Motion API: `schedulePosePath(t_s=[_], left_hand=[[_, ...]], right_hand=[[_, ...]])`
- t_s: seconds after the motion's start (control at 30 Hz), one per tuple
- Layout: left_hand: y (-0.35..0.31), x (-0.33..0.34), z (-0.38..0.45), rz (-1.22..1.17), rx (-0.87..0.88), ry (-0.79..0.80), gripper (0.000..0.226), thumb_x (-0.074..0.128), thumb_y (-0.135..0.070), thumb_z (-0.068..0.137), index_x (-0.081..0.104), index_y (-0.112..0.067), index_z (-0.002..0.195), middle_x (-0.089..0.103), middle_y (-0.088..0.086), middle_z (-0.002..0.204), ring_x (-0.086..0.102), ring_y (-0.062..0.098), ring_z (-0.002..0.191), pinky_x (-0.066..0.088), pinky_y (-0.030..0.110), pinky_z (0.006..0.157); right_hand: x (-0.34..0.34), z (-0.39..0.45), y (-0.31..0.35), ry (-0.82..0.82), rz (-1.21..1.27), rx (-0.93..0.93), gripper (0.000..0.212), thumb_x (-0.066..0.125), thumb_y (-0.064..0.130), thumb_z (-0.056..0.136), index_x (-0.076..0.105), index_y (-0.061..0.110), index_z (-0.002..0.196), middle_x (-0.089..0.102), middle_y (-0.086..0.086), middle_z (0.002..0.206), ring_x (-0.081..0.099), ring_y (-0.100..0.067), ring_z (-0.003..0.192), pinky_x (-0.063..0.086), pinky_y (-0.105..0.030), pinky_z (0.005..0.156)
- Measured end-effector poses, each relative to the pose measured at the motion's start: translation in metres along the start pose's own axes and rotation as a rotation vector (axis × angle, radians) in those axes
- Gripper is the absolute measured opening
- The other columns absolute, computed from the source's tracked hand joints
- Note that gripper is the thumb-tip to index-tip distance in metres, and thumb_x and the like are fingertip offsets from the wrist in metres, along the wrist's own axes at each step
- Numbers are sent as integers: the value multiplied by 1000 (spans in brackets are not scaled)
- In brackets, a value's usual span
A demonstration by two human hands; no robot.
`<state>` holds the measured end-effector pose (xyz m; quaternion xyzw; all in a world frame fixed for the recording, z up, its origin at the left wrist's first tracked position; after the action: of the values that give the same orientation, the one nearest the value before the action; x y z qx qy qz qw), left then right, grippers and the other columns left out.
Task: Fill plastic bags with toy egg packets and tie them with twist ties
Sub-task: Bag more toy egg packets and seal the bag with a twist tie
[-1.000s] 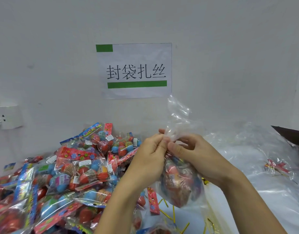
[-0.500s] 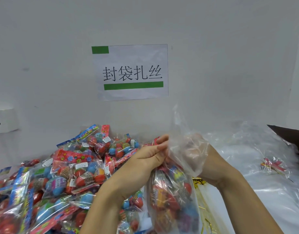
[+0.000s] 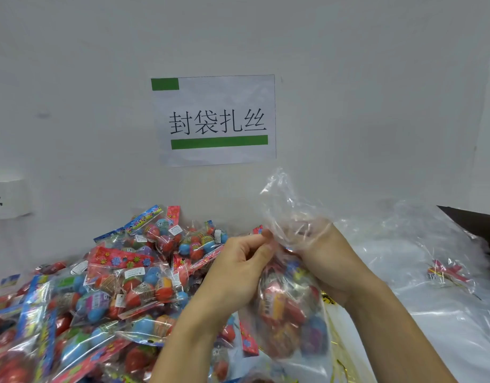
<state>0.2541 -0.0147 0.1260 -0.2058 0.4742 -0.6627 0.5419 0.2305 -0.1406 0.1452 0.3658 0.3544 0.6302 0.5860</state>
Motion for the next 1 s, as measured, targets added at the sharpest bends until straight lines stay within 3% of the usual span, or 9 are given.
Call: schedulePosePath(t_s=[0.1, 0.27, 0.33, 0.5, 0.7, 0.8, 0.9, 0.97, 1.0], left_hand=[[-6, -2, 1, 99, 35, -142, 37, 50, -22, 104, 75, -17, 77, 73, 3, 73, 64, 11, 67, 51, 27, 67], [-4, -12, 0, 92, -1, -288, 31, 53, -21, 103, 76, -20, 82, 75, 3, 78, 72, 24, 79, 58, 40, 74], [-5, -12, 1, 119, 0, -258, 30, 53, -22, 103, 76, -22, 85, 76, -2, 78, 72, 16, 77, 59, 33, 71], [-7, -12, 2, 132, 11, -116, 38, 53, -19, 102, 75, -28, 72, 74, -10, 73, 68, 2, 72, 49, 16, 62], [-5, -12, -1, 140, -46, 50, 32, 57, -16, 100, 80, -23, 81, 72, -17, 105, 64, -7, 102, 48, 9, 81], [-1, -8, -3, 136, -68, 119, 25, 54, -19, 103, 79, -18, 105, 72, -14, 118, 63, 1, 116, 48, 25, 103], [-1, -7, -5, 76, -83, 134, 28, 50, -23, 105, 77, -19, 110, 75, -10, 112, 68, 11, 112, 48, 39, 106], [2, -6, -6, -17, -89, 161, 27, 51, -28, 103, 77, -21, 111, 74, -6, 117, 67, 14, 115, 46, 44, 108], [4, -4, -6, -72, -95, 186, 28, 53, -31, 101, 76, -21, 113, 73, -2, 120, 65, 18, 119, 43, 46, 110]], right_hand=[[0, 2, -2, -95, -92, 5, 23, 73, 20, 89, 76, -2, 89, 72, -30, 89, 73, -39, 81, 60, -44, 75], [-6, 2, -7, -10, -234, 92, 8, 76, 24, 87, 80, 23, 93, 79, 3, 87, 76, -11, 85, 60, -25, 75], [-6, 1, -7, -1, -246, 92, 9, 79, 19, 84, 80, 22, 93, 79, 3, 86, 76, -11, 84, 59, -20, 72], [-3, 0, -11, 78, -208, 93, 13, 78, 9, 82, 78, 4, 94, 78, -13, 92, 74, -30, 92, 60, -33, 81], [0, -5, -15, 222, -128, 99, 37, 80, 19, 70, 79, 22, 107, 76, 3, 111, 72, -15, 104, 58, -23, 83], [-6, -7, -10, 174, -147, 23, 21, 82, 5, 76, 82, 19, 92, 78, -3, 98, 74, -19, 94, 57, -28, 81], [-13, -8, -6, 105, -184, -44, 30, 69, -7, 85, 81, 18, 75, 75, -11, 79, 72, -29, 77, 57, -32, 76], [-17, -7, -7, 76, -153, -44, 9, 69, 4, 85, 78, 3, 86, 71, -27, 90, 67, -47, 90, 57, -46, 84], [-19, -5, -9, 63, -143, -47, 13, 69, 7, 86, 76, -4, 90, 68, -34, 95, 65, -52, 92, 54, -54, 86]])
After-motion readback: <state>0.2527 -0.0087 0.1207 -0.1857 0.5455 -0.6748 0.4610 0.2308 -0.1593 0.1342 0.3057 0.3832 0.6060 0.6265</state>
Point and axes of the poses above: each hand's wrist, its own z-axis towards the middle knuckle, its own x-axis out of the palm, y = z × x, the point moved 6 cm from there along z, towards the middle knuckle
